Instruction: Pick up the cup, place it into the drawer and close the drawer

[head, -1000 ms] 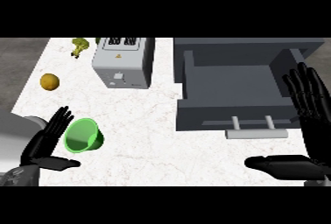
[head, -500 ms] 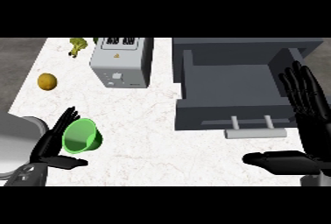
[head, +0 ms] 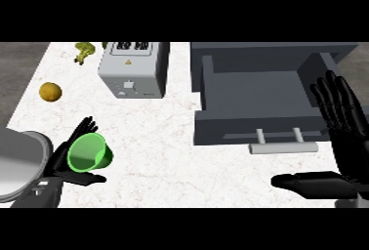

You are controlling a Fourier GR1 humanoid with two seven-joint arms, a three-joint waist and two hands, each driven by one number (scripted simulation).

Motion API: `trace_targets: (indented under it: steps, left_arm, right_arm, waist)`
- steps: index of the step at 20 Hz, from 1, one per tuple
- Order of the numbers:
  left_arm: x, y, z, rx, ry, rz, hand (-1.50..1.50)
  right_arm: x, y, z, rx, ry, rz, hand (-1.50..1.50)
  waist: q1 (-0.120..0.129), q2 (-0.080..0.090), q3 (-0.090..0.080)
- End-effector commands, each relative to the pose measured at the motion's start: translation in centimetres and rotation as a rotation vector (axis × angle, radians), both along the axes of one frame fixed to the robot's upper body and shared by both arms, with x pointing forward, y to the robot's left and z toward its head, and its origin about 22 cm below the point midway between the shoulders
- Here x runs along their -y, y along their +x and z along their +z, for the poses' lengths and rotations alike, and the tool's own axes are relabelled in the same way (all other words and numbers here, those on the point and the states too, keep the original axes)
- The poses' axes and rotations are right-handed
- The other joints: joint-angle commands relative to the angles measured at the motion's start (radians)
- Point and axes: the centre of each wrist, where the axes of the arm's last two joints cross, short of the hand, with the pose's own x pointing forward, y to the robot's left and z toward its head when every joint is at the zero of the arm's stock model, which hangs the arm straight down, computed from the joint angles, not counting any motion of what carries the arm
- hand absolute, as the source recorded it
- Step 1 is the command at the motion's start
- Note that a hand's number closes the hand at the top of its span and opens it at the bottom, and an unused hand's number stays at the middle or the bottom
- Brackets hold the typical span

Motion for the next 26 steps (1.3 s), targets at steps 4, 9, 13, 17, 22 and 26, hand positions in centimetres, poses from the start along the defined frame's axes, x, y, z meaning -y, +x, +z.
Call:
trace_targets:
  steps: [4,9,13,17,22,26]
  left_arm:
    - [1.6,0.7,-0.3,0.087,-0.204,-0.106,-1.5]
    - [2.6,0.5,-0.7,0.08,-0.292,-0.159,-1.5]
    - [2.9,1.7,0.1,0.084,-0.345,-0.214,1.5]
    - [4.5,1.5,-0.6,0.055,-0.405,-0.278,1.5]
    - [5.6,2.8,0.1,0.052,-0.499,-0.303,1.5]
    - [4.4,1.6,-0.4,0.183,-0.482,-0.005,1.5]
  right_arm:
    - [1.0,0.6,0.3,-0.004,-0.012,-0.008,-1.5]
    - [0.9,1.0,0.7,0.006,0.015,-0.003,-1.5]
    - [0.7,1.3,-0.2,-0.016,0.0,0.007,-1.5]
    - [0.8,1.4,0.3,-0.031,0.0,0.01,-1.5]
    - [0.2,1.1,0.4,-0.035,0.0,-0.006,-1.5]
    - [1.0,0.6,-0.6,-0.033,-0.013,-0.015,-1.5]
  waist:
    - [-0.005,0.004,-0.001]
    - [0.007,-0.001,0.0]
    - [0.009,-0.001,0.0]
    - [0.008,-0.003,0.0]
    - [0.008,-0.004,0.0]
    - [0.016,-0.005,0.002]
